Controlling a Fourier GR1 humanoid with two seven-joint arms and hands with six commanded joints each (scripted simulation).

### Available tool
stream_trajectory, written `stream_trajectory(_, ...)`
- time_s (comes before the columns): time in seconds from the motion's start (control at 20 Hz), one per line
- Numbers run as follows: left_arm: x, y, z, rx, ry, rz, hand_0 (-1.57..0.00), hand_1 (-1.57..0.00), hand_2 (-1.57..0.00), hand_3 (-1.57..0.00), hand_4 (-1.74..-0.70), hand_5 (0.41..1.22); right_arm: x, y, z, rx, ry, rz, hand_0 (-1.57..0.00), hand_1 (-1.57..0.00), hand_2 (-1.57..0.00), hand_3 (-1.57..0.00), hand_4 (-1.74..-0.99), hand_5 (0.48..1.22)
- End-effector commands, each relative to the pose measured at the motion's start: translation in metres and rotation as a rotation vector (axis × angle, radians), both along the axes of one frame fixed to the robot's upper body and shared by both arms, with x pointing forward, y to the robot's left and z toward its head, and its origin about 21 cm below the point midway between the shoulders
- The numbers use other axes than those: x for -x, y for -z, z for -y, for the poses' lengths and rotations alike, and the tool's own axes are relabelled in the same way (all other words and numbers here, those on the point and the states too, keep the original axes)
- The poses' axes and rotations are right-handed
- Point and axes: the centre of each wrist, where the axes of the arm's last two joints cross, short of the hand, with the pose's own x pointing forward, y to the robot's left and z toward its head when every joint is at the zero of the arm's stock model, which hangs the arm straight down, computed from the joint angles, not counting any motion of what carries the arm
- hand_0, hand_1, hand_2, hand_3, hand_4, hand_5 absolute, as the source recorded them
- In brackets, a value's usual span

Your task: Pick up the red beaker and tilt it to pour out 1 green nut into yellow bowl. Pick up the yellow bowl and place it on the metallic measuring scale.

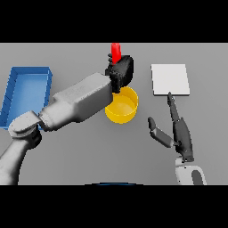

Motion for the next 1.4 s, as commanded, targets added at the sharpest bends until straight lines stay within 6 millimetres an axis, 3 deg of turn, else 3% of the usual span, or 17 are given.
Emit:
stream_trajectory(0.0, -0.006, -0.01, -0.003, 0.024, 0.026, 0.003, -1.57, -1.57, -1.57, -1.57, -1.73, 1.221, 0.0, 0.002, -0.001, 0.007, 0.0, -0.014, 0.0, 0.0, 0.0, 0.0, -1.027, 0.686)
stream_trajectory(0.25, -0.031, -0.078, -0.01, 0.159, -0.048, 0.059, -1.57, -1.57, -1.57, -1.57, -1.73, 1.221, -0.003, 0.001, -0.003, 0.034, 0.008, -0.004, 0.0, 0.0, 0.0, 0.0, -1.023, 0.682)
stream_trajectory(0.35, -0.044, -0.103, -0.022, 0.25, -0.118, 0.084, -1.57, -1.57, -1.57, -1.02, -1.73, 1.221, -0.003, 0.0, 0.0, 0.026, 0.005, -0.008, 0.0, 0.0, 0.0, 0.0, -1.028, 0.68)
stream_trajectory(0.5, -0.061, -0.14, -0.053, 0.453, -0.232, 0.044, -1.57, -1.57, -1.57, -1.29, -1.73, 1.221, -0.004, 0.0, 0.001, 0.016, -0.001, -0.005, 0.0, 0.0, 0.0, 0.0, -1.001, 0.683)
stream_trajectory(0.7, -0.078, -0.177, -0.113, 0.823, -0.472, 0.048, -1.57, -1.57, -1.57, -1.43, -1.74, 1.221, -0.007, 0.002, 0.001, 0.015, 0.004, -0.001, 0.0, 0.0, 0.0, 0.0, -0.999, 0.665)
stream_trajectory(0.9, -0.087, -0.175, -0.192, 1.182, -0.683, 0.073, -1.57, -1.57, -1.57, -1.45, -1.74, 1.221, -0.011, -0.001, -0.007, -0.041, -0.017, -0.001, 0.0, 0.0, 0.0, 0.0, -1.002, 0.666)
stream_trajectory(1.1, -0.082, -0.141, -0.267, 1.46, -0.886, 0.143, -1.57, -1.57, -1.57, -1.41, -1.74, 1.221, -0.015, -0.001, -0.007, -0.018, -0.008, -0.018, 0.0, 0.0, 0.0, 0.0, -1.034, 0.655)
stream_trajectory(1.25, -0.071, -0.116, -0.309, 1.671, -1.016, 0.174, -1.57, -1.57, -1.57, -1.44, -1.74, 1.221, -0.011, 0.002, -0.004, -0.016, -0.007, -0.032, 0.0, 0.0, 0.0, 0.0, -1.057, 0.652)
stream_trajectory(1.35, -0.063, -0.089, -0.323, 1.789, -1.084, 0.175, -1.57, -1.57, -1.57, -1.46, -1.74, 1.221, -0.01, 0.005, -0.005, 0.004, -0.01, -0.023, 0.0, 0.0, 0.0, 0.0, -1.048, 0.652)
